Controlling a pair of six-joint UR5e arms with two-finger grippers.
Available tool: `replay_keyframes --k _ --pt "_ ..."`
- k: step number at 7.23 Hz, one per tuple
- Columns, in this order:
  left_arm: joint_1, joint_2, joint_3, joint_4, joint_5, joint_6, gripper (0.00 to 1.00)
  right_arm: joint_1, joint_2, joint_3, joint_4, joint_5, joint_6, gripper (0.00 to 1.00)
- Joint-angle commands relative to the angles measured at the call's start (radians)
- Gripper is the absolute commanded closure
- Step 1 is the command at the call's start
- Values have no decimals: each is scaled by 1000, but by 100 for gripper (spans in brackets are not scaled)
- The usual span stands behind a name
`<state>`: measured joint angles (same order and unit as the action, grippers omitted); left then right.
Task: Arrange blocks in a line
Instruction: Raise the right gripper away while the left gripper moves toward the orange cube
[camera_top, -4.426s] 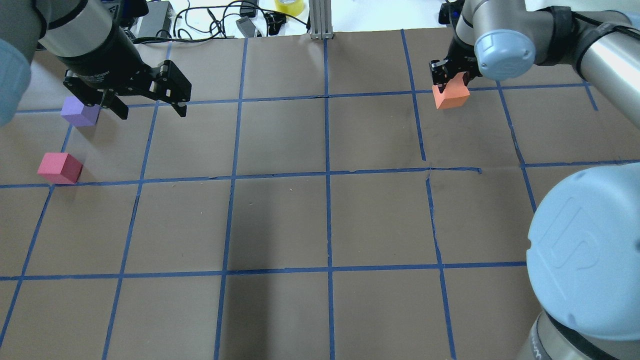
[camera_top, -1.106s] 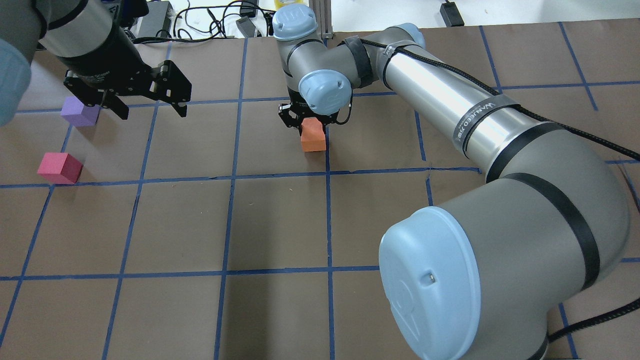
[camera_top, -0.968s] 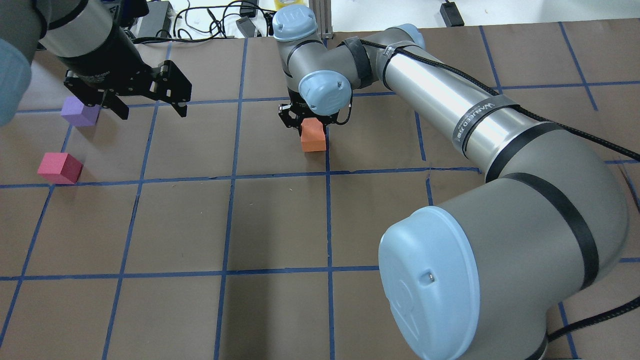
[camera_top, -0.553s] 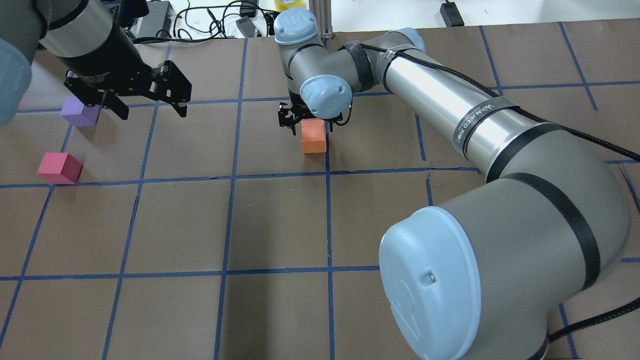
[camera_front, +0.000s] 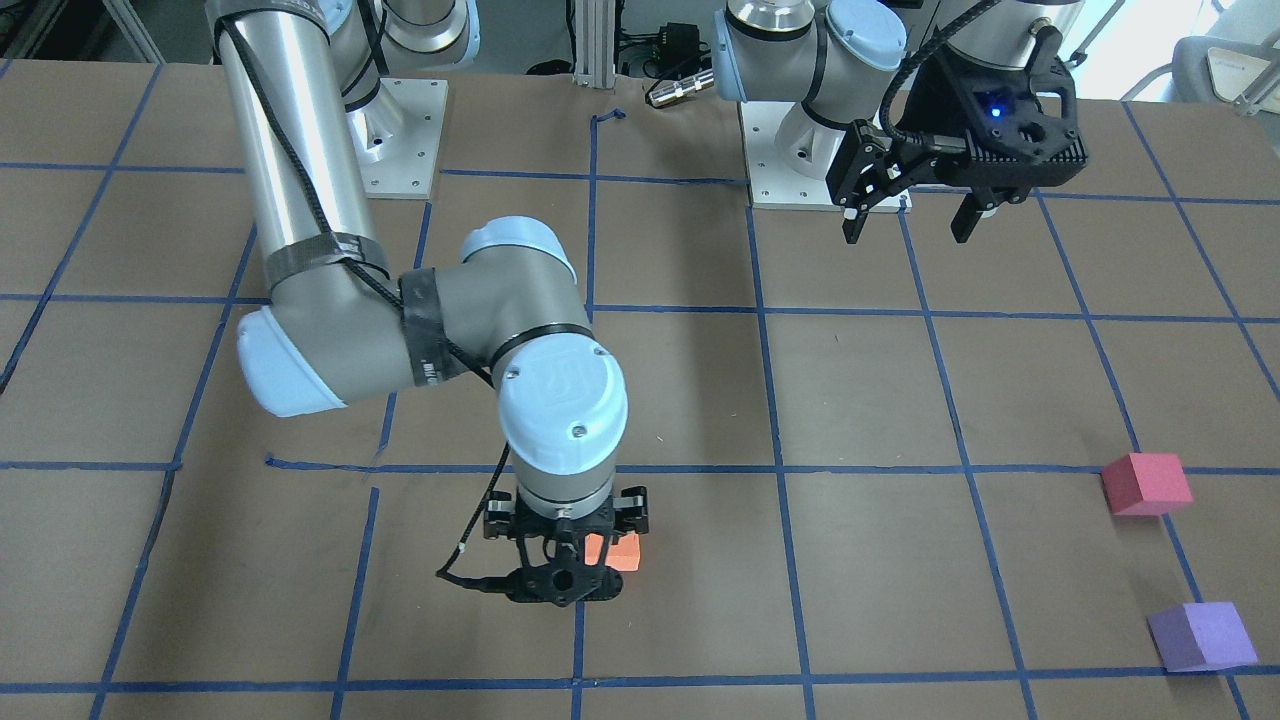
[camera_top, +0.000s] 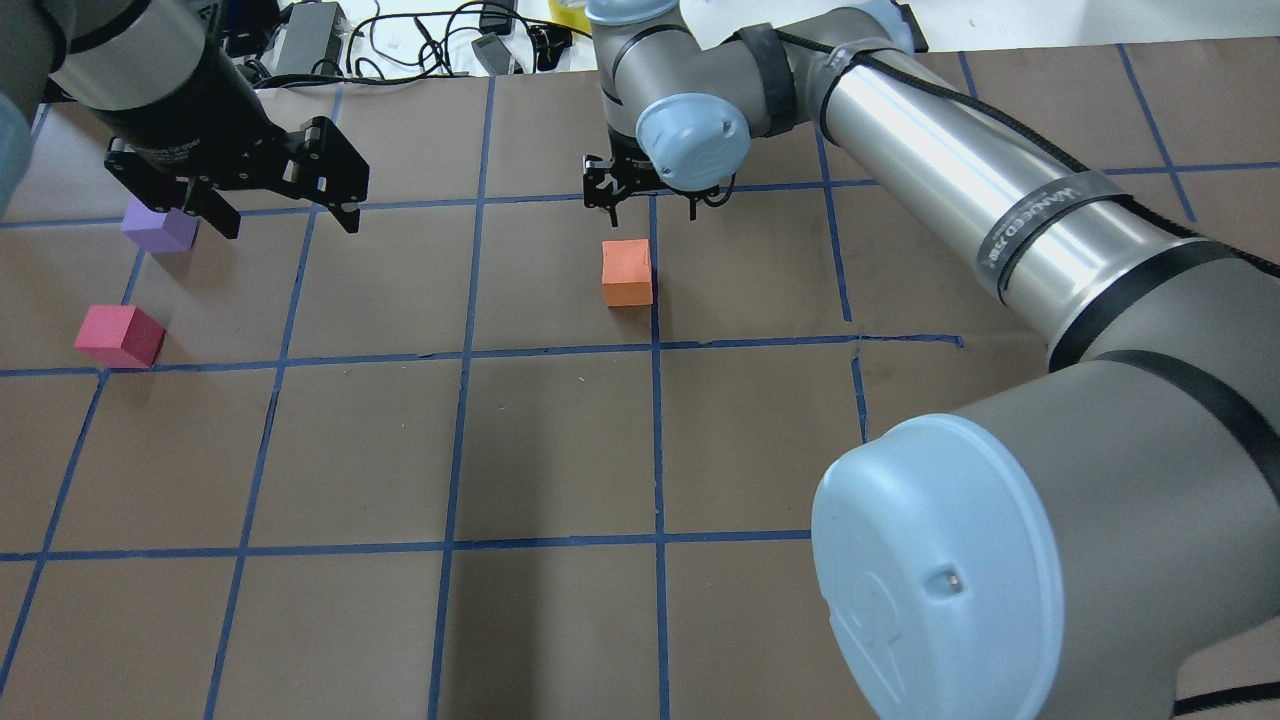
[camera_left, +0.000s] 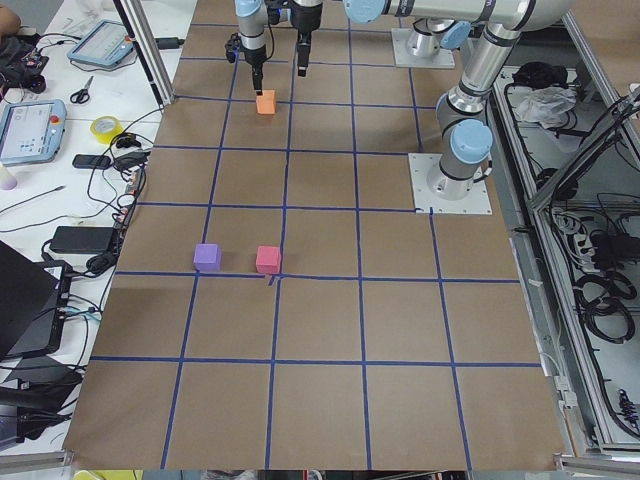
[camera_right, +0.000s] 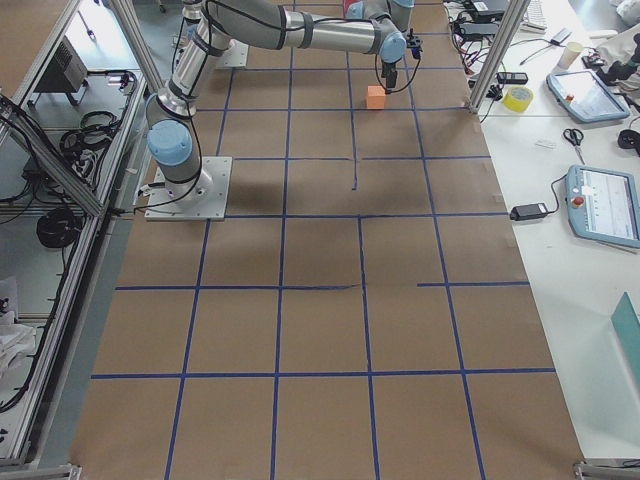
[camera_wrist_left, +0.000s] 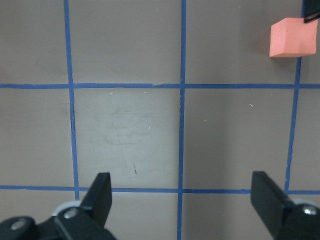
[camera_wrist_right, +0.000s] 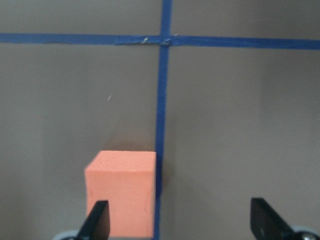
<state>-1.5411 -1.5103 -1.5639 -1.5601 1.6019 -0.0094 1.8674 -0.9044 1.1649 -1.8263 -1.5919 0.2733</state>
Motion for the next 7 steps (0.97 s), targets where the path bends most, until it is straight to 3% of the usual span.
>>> replay_keyframes --k 1,2,5,7 --pt "6 -78 2 -2 -10 -108 0 -156 -158 33 187 -7 -206 0" --pt "1 -147 7 50 -13 -122 0 -212 -247 74 232 -7 -264 0" --pt "-123 -356 13 370 -53 -252 0 -258 -567 350 256 -11 -319 0" --pt "-224 -489 83 468 -99 -374 0 -257 -617 375 246 -8 -321 0"
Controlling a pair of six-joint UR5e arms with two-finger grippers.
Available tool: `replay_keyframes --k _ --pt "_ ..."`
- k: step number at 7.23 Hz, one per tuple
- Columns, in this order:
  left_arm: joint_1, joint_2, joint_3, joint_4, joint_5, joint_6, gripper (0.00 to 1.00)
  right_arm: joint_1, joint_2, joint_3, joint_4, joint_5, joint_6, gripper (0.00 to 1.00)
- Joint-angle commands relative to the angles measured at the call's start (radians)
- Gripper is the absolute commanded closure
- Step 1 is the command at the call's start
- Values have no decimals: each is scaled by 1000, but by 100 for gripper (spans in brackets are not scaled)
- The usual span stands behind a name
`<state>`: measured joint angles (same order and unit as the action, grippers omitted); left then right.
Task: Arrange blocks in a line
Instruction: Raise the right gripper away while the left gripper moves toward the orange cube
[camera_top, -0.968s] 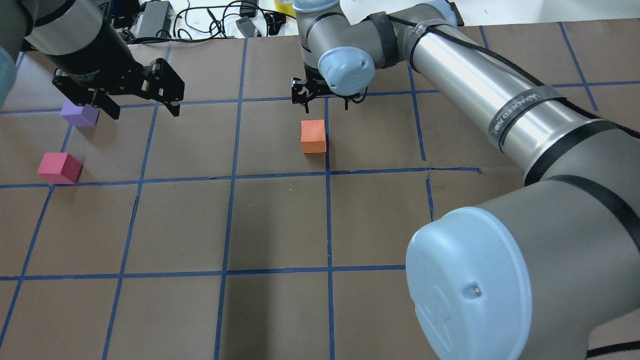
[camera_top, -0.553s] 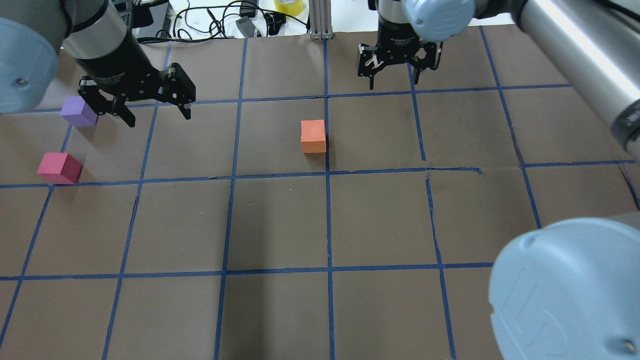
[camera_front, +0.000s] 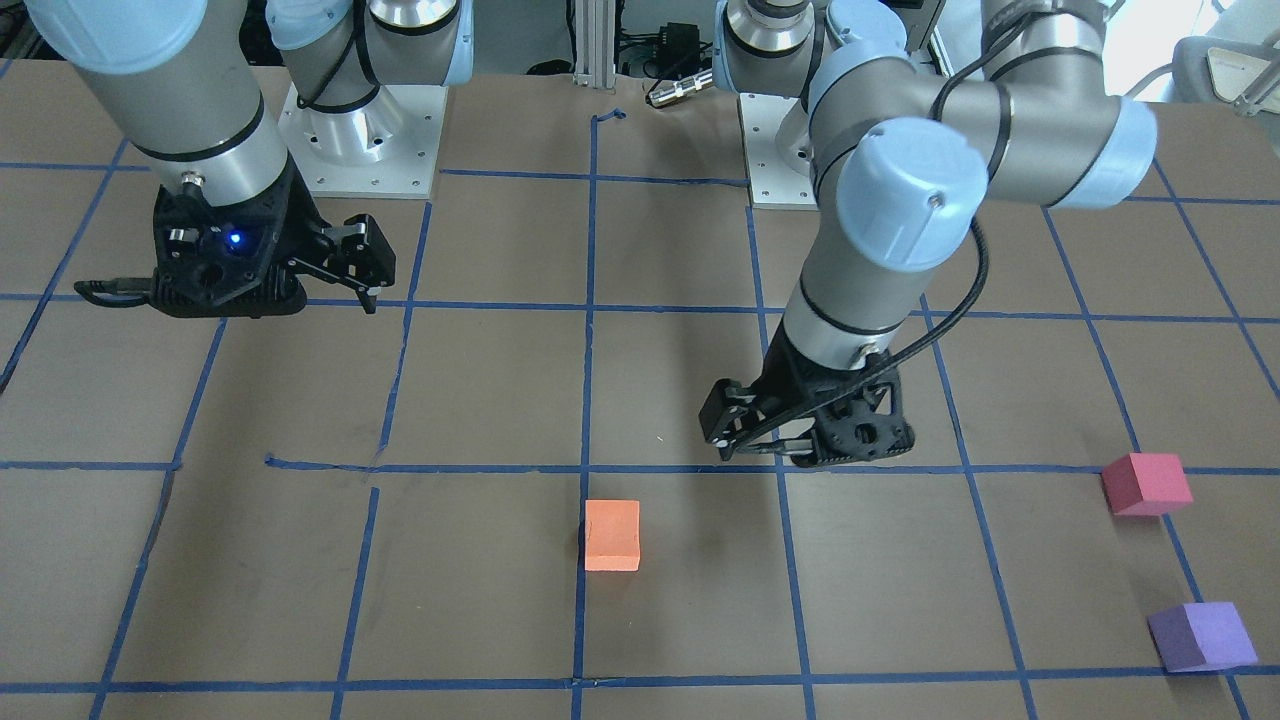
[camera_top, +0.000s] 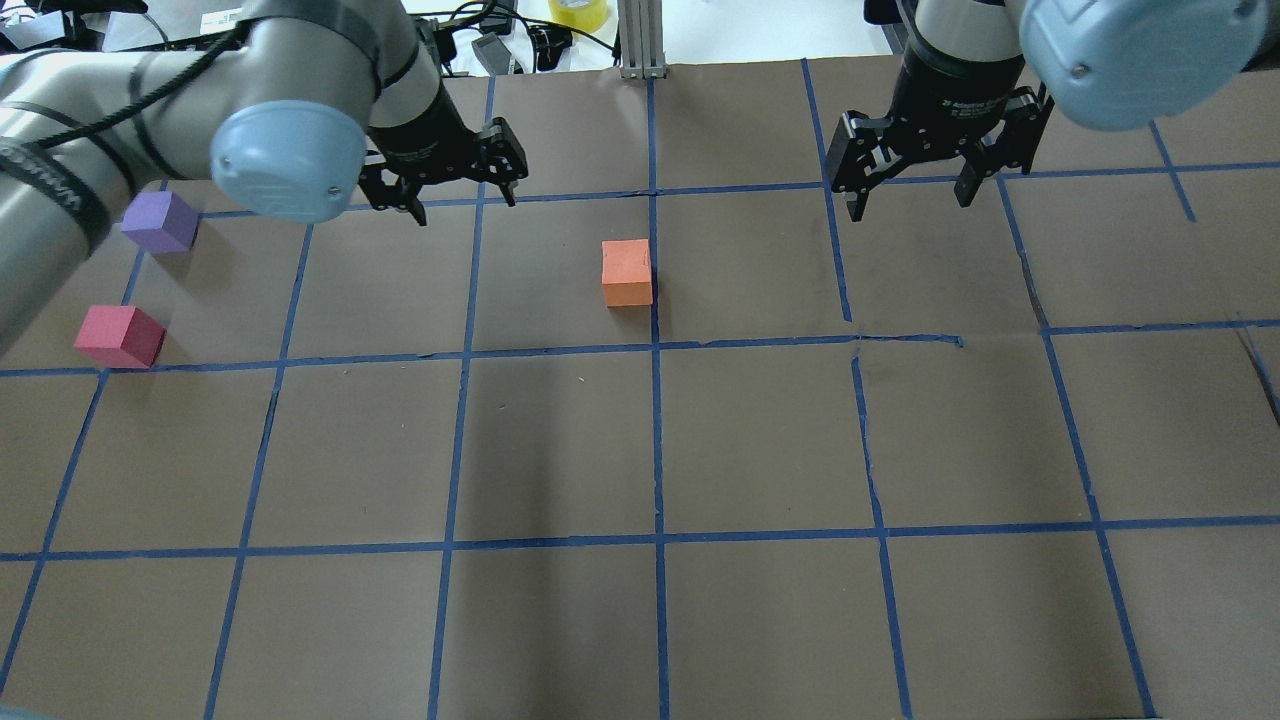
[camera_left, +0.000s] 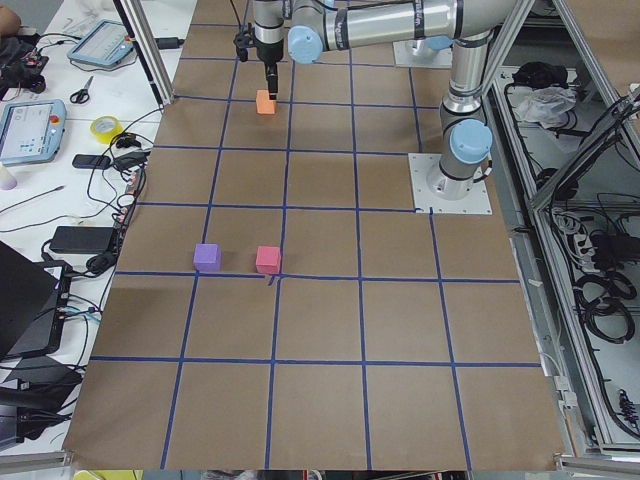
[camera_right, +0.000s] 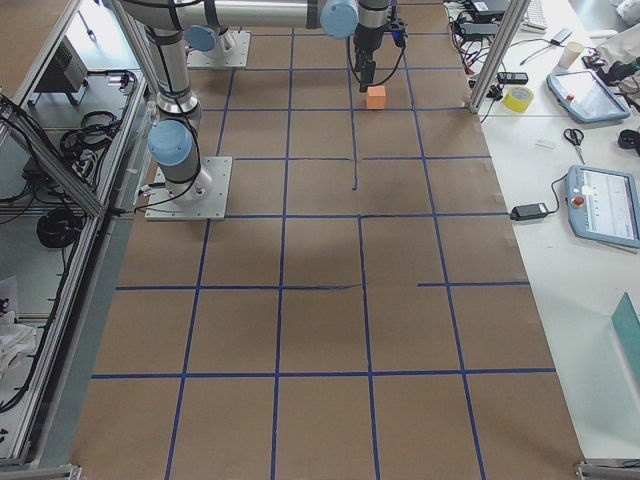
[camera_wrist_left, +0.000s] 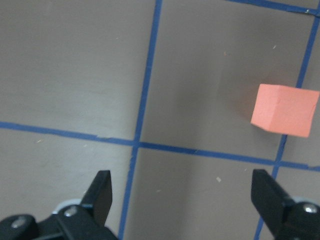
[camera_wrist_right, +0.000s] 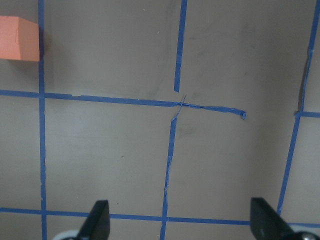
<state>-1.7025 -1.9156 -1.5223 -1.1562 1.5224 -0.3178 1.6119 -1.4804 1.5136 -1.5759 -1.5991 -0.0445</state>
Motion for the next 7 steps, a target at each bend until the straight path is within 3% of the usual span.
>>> replay_keyframes --k 1,3,5,7 --pt "-97 -156 89 64 -13 -66 0 -1 -46 28 -4 -2 -3 0" --pt "-153 -264 175 67 -8 -140 0 0 -50 33 11 -5 -3 0" --pt "-158 -318 186 66 37 -46 0 -3 -54 36 1 -74 -3 0" --pt "-158 -347 186 66 41 -43 0 -3 -55 36 1 -76 -3 0"
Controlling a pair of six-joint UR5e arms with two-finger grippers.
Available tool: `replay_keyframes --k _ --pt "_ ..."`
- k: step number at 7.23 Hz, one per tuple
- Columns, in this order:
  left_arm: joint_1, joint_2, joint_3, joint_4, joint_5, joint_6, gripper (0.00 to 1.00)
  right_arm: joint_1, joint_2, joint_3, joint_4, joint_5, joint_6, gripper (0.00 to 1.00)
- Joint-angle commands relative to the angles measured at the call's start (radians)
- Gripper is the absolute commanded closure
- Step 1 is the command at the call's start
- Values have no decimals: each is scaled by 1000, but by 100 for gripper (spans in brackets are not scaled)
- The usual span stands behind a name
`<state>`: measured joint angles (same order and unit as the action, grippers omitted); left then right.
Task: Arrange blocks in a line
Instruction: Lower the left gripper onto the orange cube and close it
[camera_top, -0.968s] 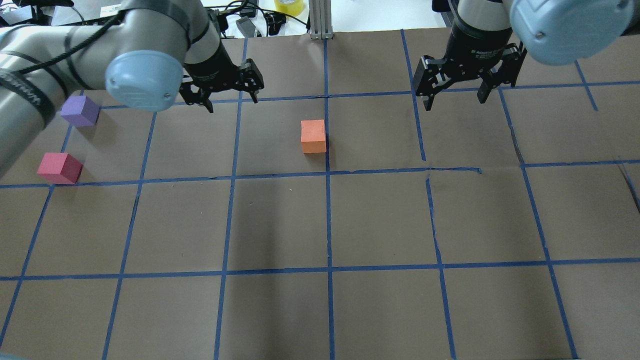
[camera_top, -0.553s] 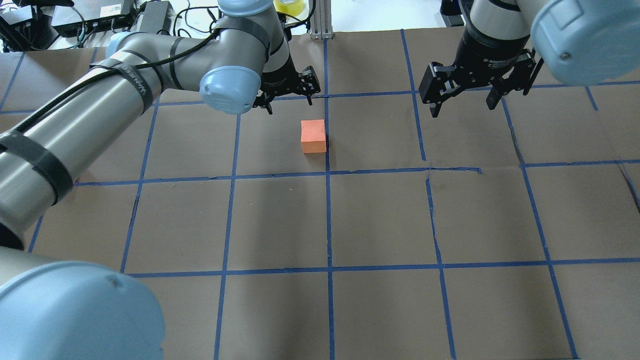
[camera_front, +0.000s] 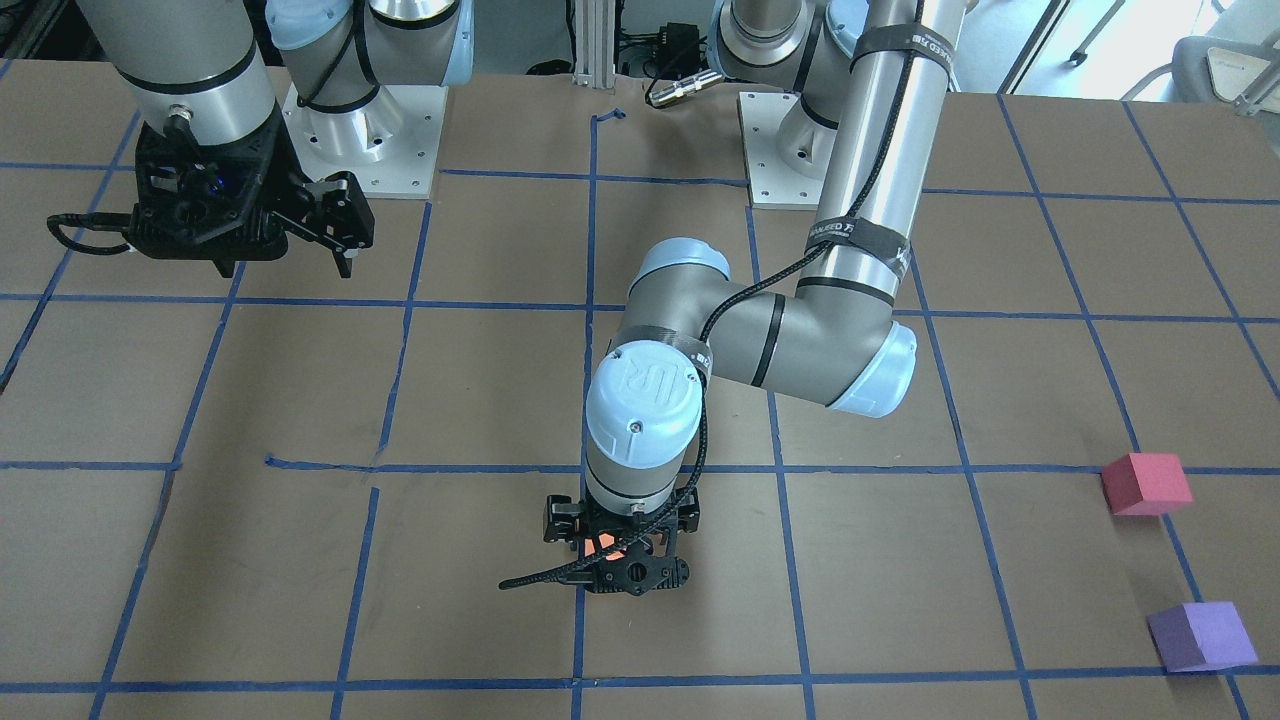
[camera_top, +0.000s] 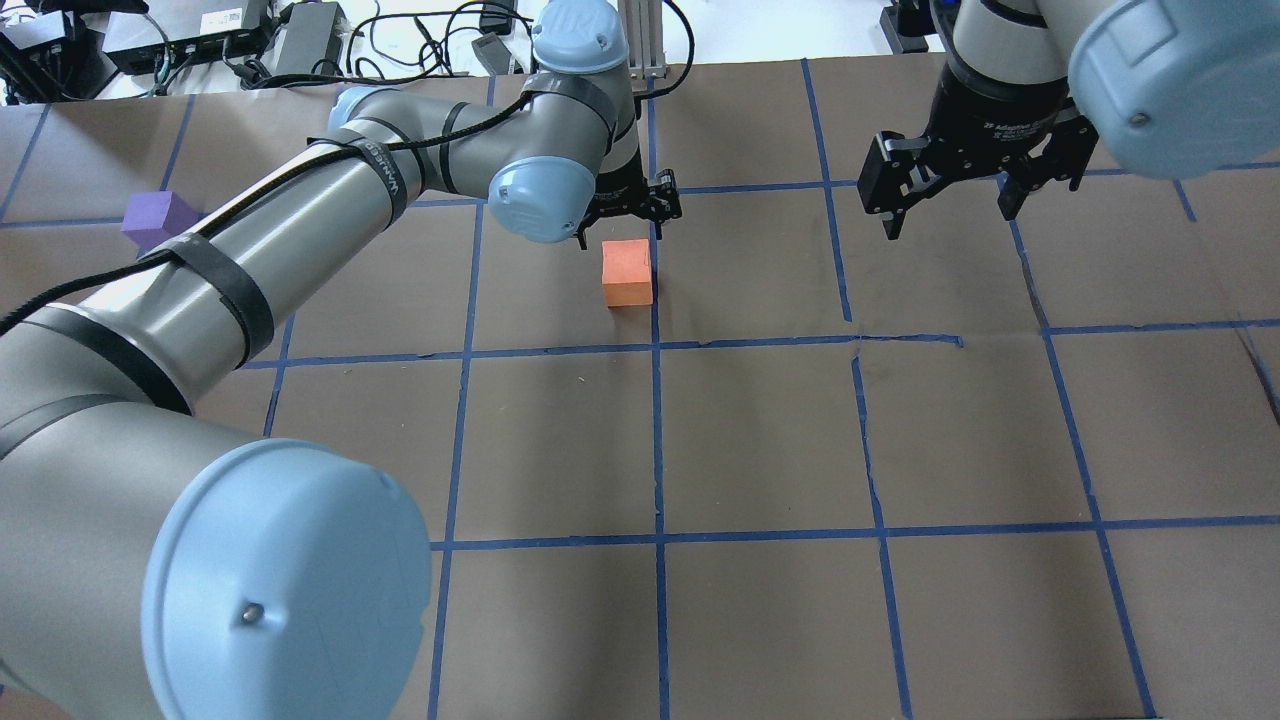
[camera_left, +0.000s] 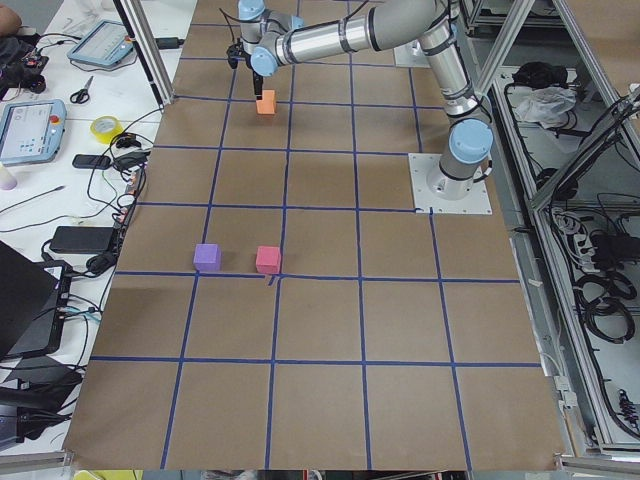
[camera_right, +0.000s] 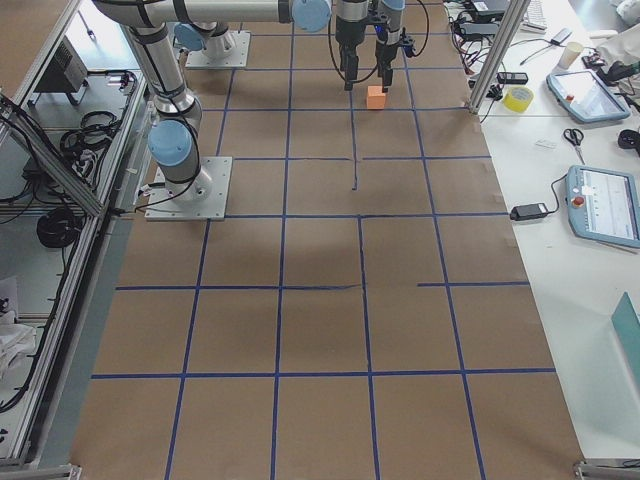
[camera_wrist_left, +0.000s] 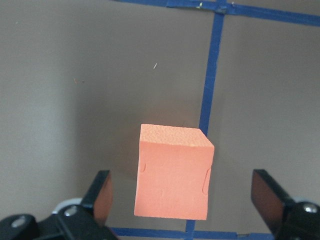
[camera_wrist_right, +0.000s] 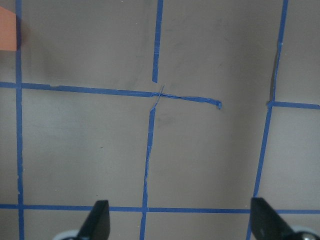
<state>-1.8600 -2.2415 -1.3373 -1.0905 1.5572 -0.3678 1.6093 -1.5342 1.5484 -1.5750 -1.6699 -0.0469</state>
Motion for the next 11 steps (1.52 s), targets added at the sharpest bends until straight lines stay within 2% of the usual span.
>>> replay_keyframes --k 1,4,5,7,9,10,11 --pt "-1 -38 3 1 4 -18 0 0 -1 1 0 -5 1 0" --pt "-8 -58 0 1 4 -28 0 0 -1 1 0 -4 -1 0" --pt "-8 -56 1 12 3 -40 6 1 -1 1 9 4 -2 0" --pt "-8 -49 1 11 -9 -57 37 1 -1 1 9 -2 -1 0" --pt "-8 -44 -3 0 -11 -86 84 0 -3 1 9 4 -1 0" --pt "-8 -38 -5 0 -6 -86 100 1 -10 1 10 7 -2 0" --pt "-8 -15 -5 0 6 -85 100 1 -12 1 10 7 -2 0"
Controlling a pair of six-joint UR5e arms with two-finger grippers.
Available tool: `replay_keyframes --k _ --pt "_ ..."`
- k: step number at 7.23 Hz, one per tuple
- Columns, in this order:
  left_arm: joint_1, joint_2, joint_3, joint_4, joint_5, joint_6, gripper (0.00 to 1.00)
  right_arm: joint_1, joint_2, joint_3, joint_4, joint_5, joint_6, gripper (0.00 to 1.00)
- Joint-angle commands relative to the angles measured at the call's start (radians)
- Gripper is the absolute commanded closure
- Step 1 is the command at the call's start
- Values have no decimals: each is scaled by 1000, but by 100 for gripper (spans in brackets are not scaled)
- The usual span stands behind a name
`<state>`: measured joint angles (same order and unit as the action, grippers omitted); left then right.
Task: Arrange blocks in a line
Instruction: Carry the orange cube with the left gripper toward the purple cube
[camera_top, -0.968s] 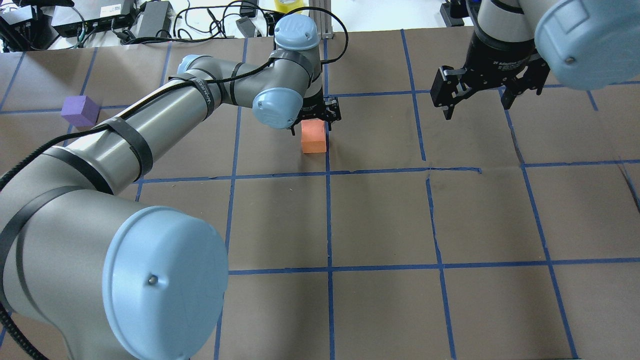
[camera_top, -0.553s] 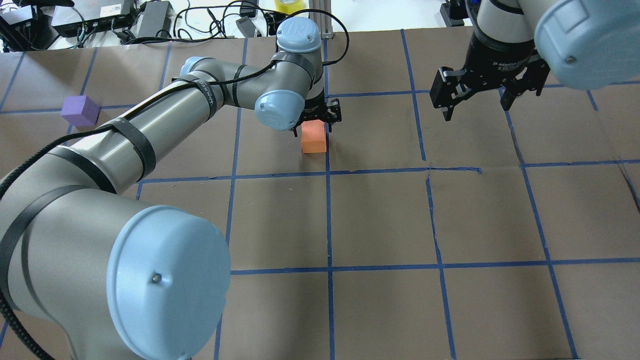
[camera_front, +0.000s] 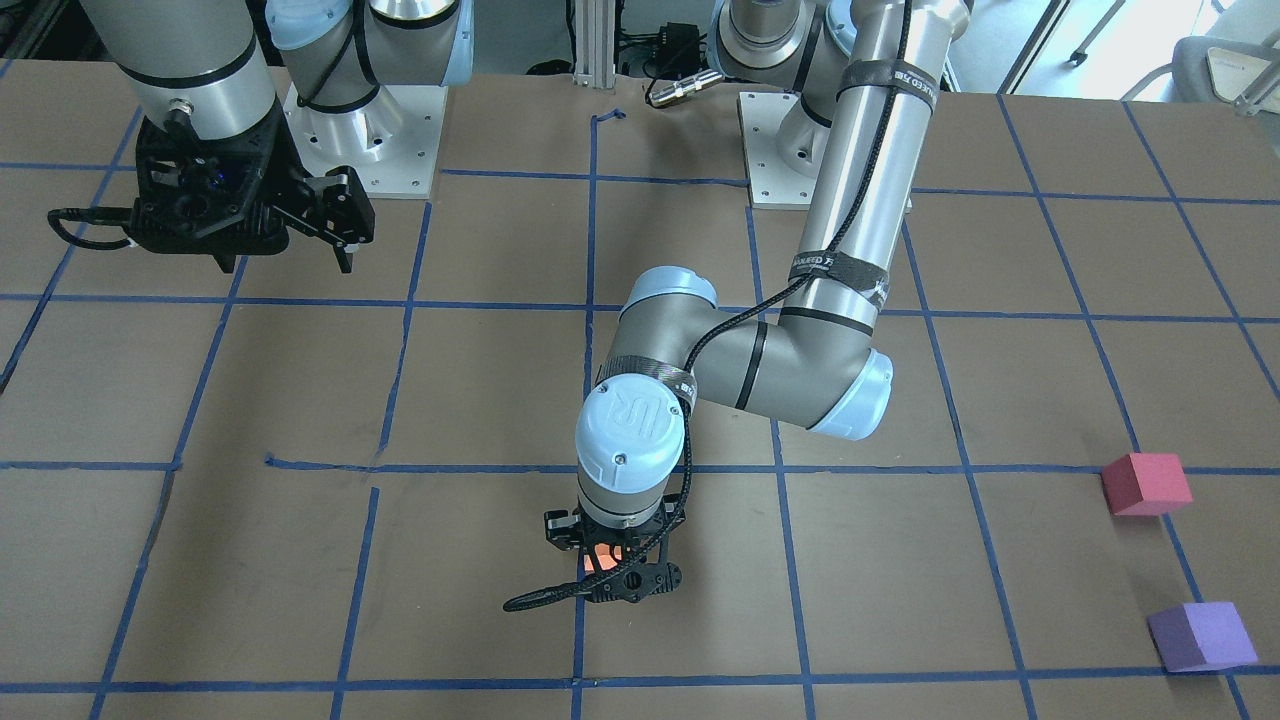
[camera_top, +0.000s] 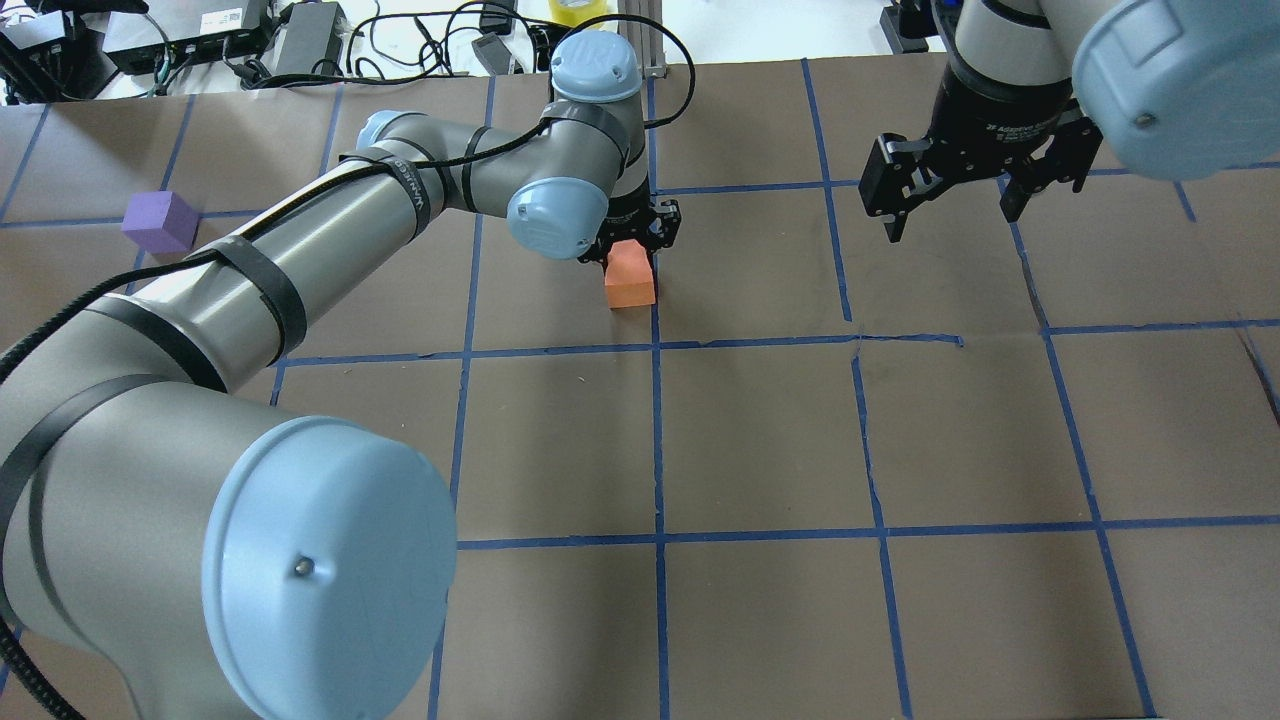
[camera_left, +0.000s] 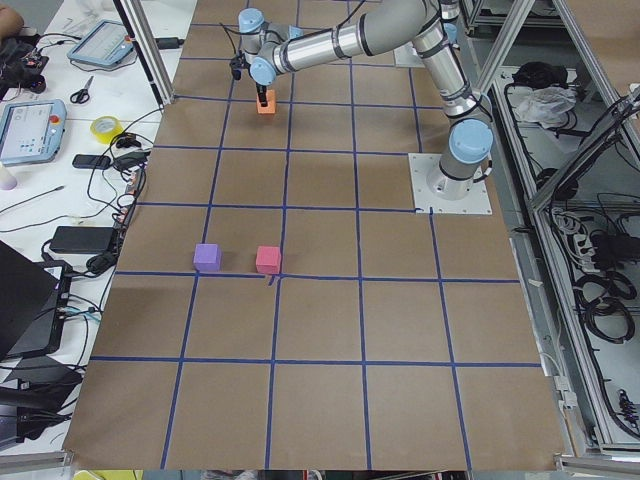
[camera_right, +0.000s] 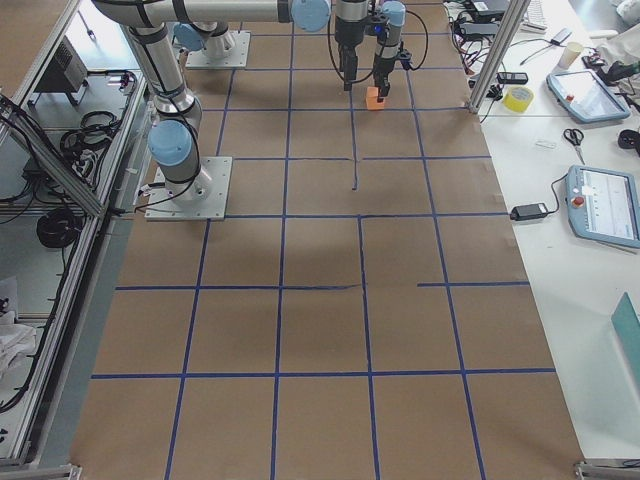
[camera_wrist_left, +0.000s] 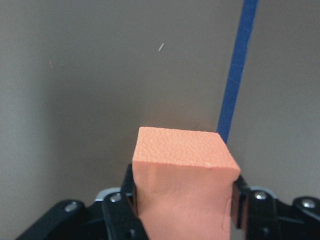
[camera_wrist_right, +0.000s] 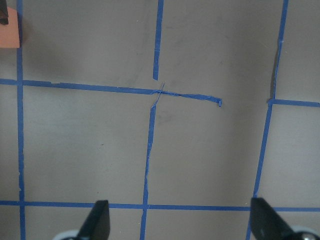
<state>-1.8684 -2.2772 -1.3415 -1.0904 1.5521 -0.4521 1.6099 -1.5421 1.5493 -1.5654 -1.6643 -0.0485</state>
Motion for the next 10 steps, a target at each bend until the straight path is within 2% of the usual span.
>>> replay_keyframes --k 1,2,4,6,8,9,10 --pt "6 44 8 0 69 16 100 -1 -10 0 1 0 1 0" --pt "27 62 9 1 80 95 100 -1 -12 0 1 -6 1 0" --pt "162 119 10 -35 80 176 100 -1 -16 0 2 -9 3 0" --pt "381 162 -5 -57 71 402 100 1 -16 0 2 -9 3 0" --pt "587 154 21 -158 62 535 100 -1 -15 2 2 -11 3 0" --pt "650 147 31 -172 71 665 100 -1 -15 2 2 -11 3 0" --pt "749 136 41 -160 72 896 100 -1 -15 2 4 -11 6 0"
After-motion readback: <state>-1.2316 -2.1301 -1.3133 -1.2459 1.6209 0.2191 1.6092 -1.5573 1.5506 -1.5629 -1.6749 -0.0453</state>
